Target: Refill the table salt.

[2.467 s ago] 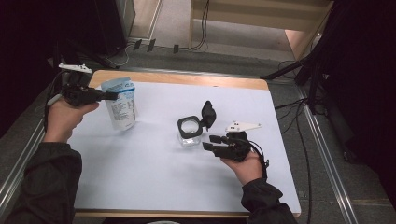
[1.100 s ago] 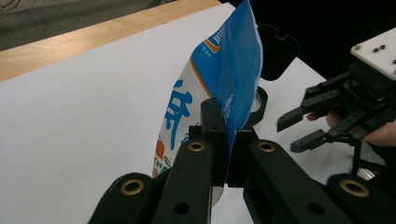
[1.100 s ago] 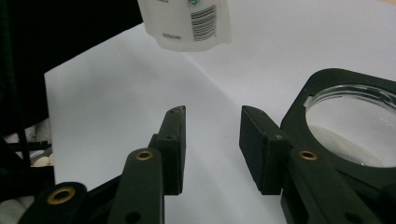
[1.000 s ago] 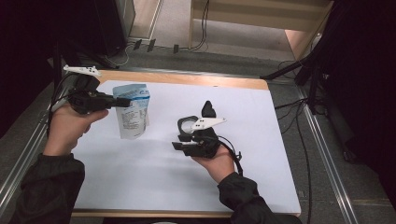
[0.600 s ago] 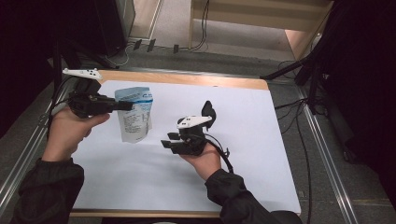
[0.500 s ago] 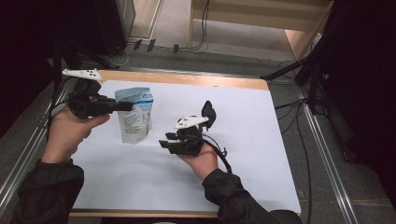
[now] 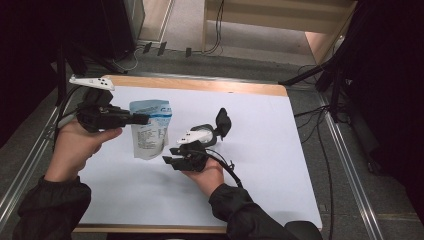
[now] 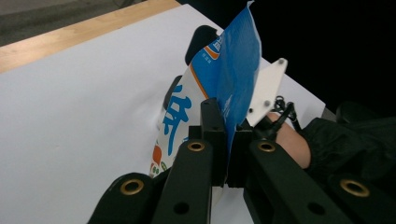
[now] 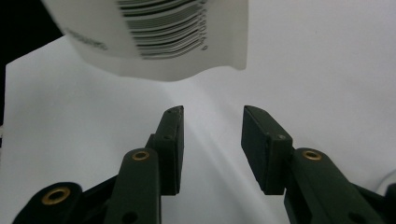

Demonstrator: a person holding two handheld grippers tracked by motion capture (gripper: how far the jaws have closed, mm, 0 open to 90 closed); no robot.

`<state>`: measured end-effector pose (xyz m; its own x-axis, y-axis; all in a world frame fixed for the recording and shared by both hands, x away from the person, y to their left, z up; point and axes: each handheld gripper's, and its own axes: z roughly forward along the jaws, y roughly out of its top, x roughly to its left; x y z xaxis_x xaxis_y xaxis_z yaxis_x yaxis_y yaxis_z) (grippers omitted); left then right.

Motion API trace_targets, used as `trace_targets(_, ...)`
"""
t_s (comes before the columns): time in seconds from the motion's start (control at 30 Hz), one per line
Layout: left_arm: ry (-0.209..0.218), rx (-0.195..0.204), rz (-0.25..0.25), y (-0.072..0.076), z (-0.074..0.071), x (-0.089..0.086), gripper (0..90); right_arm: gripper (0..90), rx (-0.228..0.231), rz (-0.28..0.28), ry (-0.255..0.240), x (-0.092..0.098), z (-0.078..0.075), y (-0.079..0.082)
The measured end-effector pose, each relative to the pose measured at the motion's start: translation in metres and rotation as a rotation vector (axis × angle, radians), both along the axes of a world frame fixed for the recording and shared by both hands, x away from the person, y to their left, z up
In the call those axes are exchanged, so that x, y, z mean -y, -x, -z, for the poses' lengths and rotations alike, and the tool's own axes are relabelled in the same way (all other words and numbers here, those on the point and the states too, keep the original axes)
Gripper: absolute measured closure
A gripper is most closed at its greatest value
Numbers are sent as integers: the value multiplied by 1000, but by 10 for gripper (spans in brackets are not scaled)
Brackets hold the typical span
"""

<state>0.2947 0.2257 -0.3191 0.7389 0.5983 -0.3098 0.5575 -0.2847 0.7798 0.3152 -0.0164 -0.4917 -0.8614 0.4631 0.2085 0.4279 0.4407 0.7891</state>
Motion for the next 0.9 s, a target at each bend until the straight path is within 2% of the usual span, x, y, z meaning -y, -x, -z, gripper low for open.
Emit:
trace_targets(0.07,-4,-6,7,2,-1,3,900,608,-2,2,-5,-2,2,0)
trace_targets(0.17,-12,-14,13,4,-2,7,900,609,18,-2,-6,-4,4,1)
trace_targets(0.57,40,-34,60,4,-3,18,900,609,22,20,-9,-8,11,0)
trace_targets(0.63,35,-41,60,3,-1,19,900,611,29,22,-23,-7,9,2)
trace_targets(0.7,39,-46,60,1,0,19,900,616,51,17,-3,-8,9,4)
trace_targets(0.77,36,-46,51,-1,1,19,900,618,50,15,-4,-7,10,5)
trace_targets(0.83,-5,-32,22,-2,2,20,900,609,45,1,-28,-7,9,6)
trace_targets(0.9,3,-38,26,-4,4,21,900,616,58,-7,-28,-7,7,8)
